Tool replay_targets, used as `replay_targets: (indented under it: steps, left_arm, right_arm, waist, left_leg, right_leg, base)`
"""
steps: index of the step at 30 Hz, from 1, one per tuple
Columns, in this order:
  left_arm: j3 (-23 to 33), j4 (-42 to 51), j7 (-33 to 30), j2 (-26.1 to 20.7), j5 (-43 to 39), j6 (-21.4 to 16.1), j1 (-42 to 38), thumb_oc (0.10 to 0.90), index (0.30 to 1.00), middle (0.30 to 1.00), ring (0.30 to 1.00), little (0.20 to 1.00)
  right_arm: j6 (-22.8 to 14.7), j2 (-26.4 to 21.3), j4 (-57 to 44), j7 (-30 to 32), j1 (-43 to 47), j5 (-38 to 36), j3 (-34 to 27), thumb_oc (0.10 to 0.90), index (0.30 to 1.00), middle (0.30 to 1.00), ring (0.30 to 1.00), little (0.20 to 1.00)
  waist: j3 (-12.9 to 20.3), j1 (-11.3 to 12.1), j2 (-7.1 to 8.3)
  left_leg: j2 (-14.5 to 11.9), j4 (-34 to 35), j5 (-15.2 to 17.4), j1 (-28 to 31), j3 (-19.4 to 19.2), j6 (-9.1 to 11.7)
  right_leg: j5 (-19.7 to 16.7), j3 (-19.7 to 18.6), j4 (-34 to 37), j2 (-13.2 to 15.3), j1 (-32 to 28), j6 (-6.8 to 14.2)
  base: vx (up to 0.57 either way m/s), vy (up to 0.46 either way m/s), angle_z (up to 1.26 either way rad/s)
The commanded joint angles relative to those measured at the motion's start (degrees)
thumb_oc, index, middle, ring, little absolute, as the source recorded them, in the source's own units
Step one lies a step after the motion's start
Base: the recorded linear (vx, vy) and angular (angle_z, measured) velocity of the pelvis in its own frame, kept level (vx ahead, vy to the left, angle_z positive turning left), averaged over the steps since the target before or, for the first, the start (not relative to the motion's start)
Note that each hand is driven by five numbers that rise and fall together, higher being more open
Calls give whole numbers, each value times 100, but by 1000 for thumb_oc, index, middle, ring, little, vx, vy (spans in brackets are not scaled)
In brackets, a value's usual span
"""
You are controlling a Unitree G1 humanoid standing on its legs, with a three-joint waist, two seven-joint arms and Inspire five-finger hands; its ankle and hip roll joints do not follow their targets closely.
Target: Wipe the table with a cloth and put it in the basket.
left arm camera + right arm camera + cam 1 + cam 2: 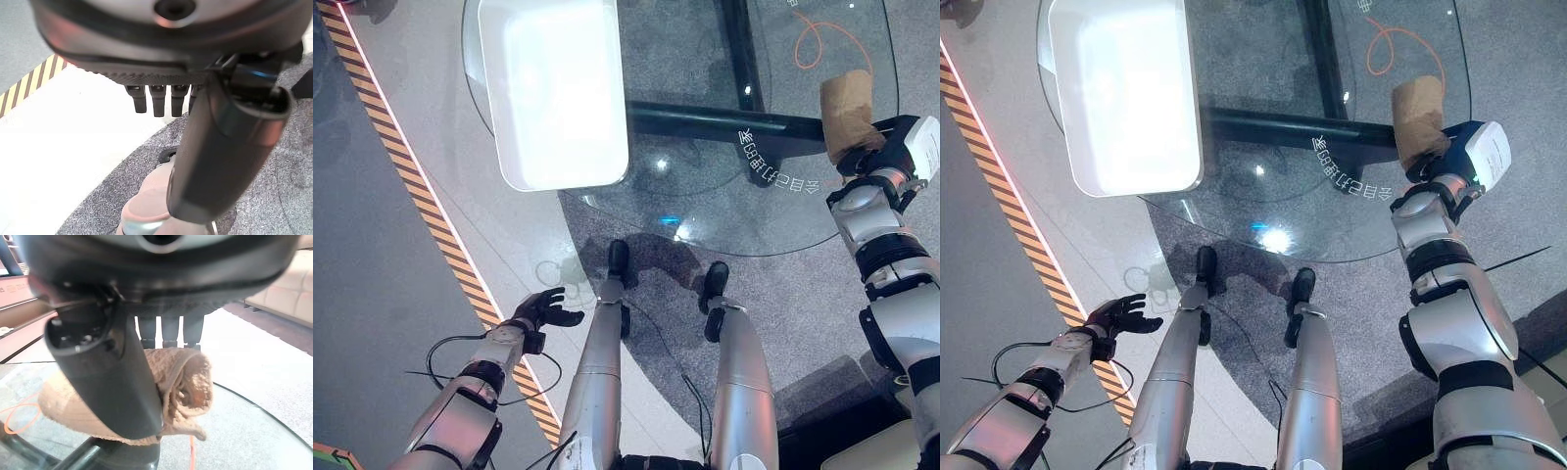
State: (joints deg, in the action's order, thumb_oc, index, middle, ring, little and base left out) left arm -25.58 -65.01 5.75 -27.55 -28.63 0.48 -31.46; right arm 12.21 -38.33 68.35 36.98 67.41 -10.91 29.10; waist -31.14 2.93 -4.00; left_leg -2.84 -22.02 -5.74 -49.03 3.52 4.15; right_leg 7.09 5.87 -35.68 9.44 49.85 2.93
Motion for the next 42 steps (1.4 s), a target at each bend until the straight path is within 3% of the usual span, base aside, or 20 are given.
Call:
replay_targets:
  steps: [1,11,20,31,42]
  left_arm:
    - [261,-527,9,-133,-136,21,169,800,900,900,900,900]
    - [156,-438,-63,-22,-140,15,151,800,900,900,900,900]
    - [77,-330,-170,133,-105,-6,164,800,900,900,900,900]
    - [-6,-163,-294,388,8,-62,292,800,900,900,900,900]
    - [-74,-109,-382,570,34,-117,344,800,900,900,900,900]
  right_arm:
    - [8,-996,315,468,-161,117,-56,100,300,300,300,200]
    - [-374,-713,-405,37,382,784,590,100,300,300,300,200]
    - [-348,-289,-1064,-231,781,998,1215,100,300,300,300,200]
    - [65,227,-1661,-663,817,1285,1610,100,300,300,300,200]
    - [-92,607,-2026,-1099,710,1684,1890,100,300,300,300,200]
  waist:
    - [134,11,-67]
    - [134,65,-110]
    - [134,178,-170]
    - [134,311,-294]
    - [134,346,-388]
  left_leg:
    - [-38,-427,654,189,-305,-390]
    - [20,-398,635,176,-292,-366]
    - [83,-284,584,233,-314,-343]
    - [162,-229,524,267,-351,-340]
    - [187,-214,481,285,-384,-311]
  right_leg:
    - [-493,95,437,-171,-52,-15]
    - [-503,115,470,-148,-29,-18]
    - [-458,193,537,-124,-103,-50]
    - [-393,289,493,-82,-131,-96]
    - [-383,306,487,-38,-135,-109]
  base:
    - [0,0,0]
    - [0,0,0]
    - [-6,3,-3]
    - [0,0,0]
    - [0,0,0]
